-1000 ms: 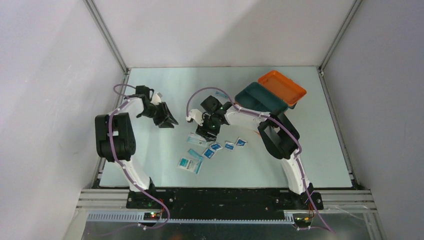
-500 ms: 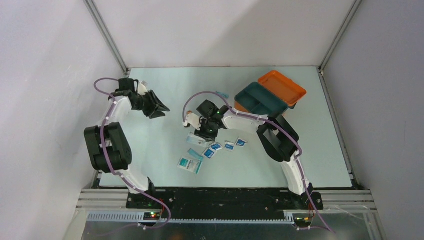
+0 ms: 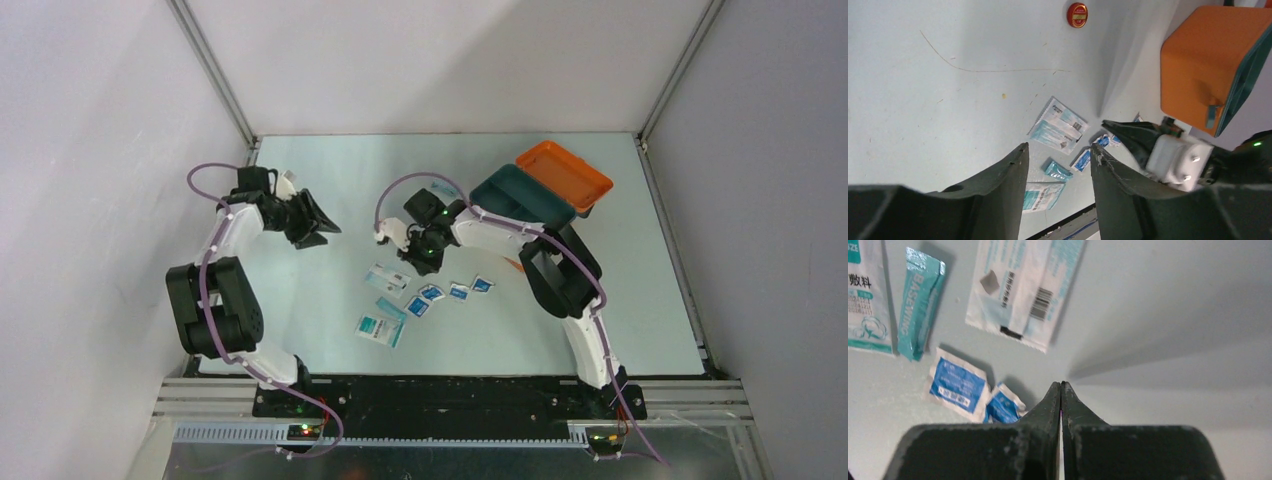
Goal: Organize the medicine kit
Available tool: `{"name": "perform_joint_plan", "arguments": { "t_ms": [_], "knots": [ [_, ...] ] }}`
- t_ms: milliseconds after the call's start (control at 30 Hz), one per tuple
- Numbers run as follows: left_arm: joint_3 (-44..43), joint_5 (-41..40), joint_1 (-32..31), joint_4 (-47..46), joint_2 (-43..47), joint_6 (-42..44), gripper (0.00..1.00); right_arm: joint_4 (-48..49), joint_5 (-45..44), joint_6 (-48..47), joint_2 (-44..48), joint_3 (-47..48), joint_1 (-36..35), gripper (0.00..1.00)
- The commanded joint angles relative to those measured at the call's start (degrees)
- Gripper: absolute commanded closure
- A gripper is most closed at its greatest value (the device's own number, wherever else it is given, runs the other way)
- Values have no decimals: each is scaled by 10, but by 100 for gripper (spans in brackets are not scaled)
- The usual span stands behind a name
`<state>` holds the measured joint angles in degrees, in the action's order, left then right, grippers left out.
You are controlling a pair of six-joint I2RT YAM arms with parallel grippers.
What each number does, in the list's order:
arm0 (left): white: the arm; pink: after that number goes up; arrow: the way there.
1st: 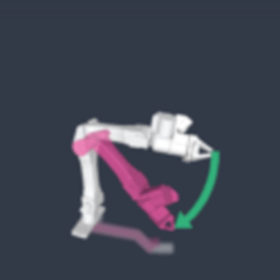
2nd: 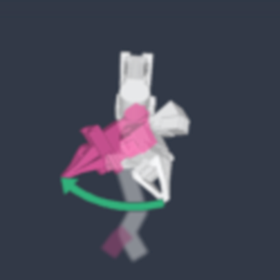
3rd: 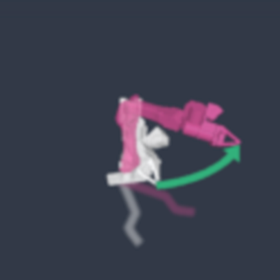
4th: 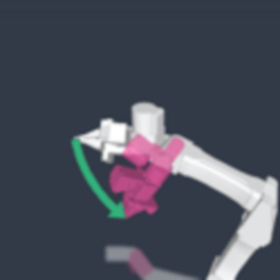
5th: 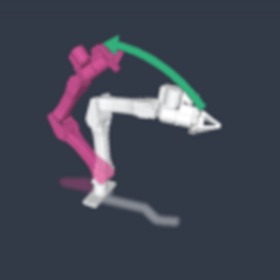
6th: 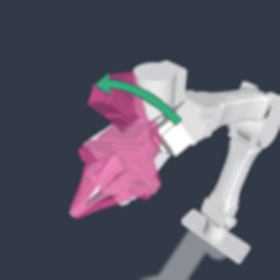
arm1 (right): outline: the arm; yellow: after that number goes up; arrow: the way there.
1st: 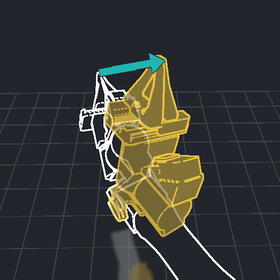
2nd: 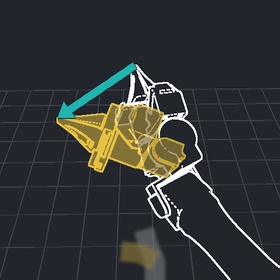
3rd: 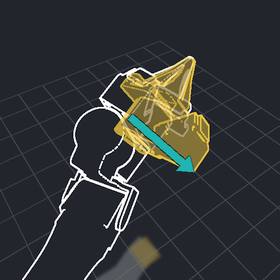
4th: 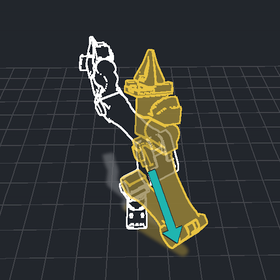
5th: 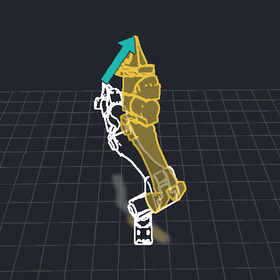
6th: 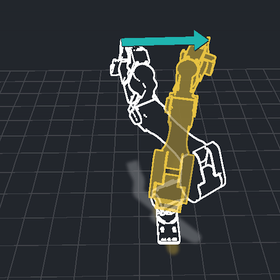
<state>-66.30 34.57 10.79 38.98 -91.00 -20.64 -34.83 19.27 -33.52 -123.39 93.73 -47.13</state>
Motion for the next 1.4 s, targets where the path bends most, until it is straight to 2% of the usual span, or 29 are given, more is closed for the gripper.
{"name": "perform_joint_plan", "arguments": {
  "t_ms": [0, 33, 67, 100, 133, 200, 267, 567, 967, 1167, 1367],
  "knots": [
    [13, -23, 2, -11, -18, 16, 44, -33, 49, 19, 65, 22, 29, 96],
    [16, -29, 3, -13, -22, 10, 43, -31, 48, 32, 64, 19, 30, 89],
    [20, -42, 3, -13, -28, 0, 42, -19, 46, 64, 64, 16, 31, 70],
    [21, -48, 2, -14, -30, -5, 42, -13, 45, 82, 63, 10, 32, 59],
    [21, -60, 3, -14, -30, -14, 41, -1, 44, 112, 62, 7, 29, 36],
    [22, -69, 3, -14, -24, -26, 40, 11, 37, 140, 58, 1, 18, 16],
    [22, -67, 3, -14, -18, -35, 40, 16, 34, 149, 52, 0, 2, 11],
    [45, -64, 14, -24, 34, -67, 36, 70, -77, 235, 5, 32, -44, 25],
    [128, -63, 41, -67, 117, -88, 31, 74, -132, 220, -49, 42, -72, 24],
    [142, -64, 42, -84, 134, -97, 30, 73, -121, 218, -54, 10, -75, 37],
    [142, -62, 43, -88, 128, -96, 30, 68, -126, 223, -52, -22, -80, 65]
  ]
}}
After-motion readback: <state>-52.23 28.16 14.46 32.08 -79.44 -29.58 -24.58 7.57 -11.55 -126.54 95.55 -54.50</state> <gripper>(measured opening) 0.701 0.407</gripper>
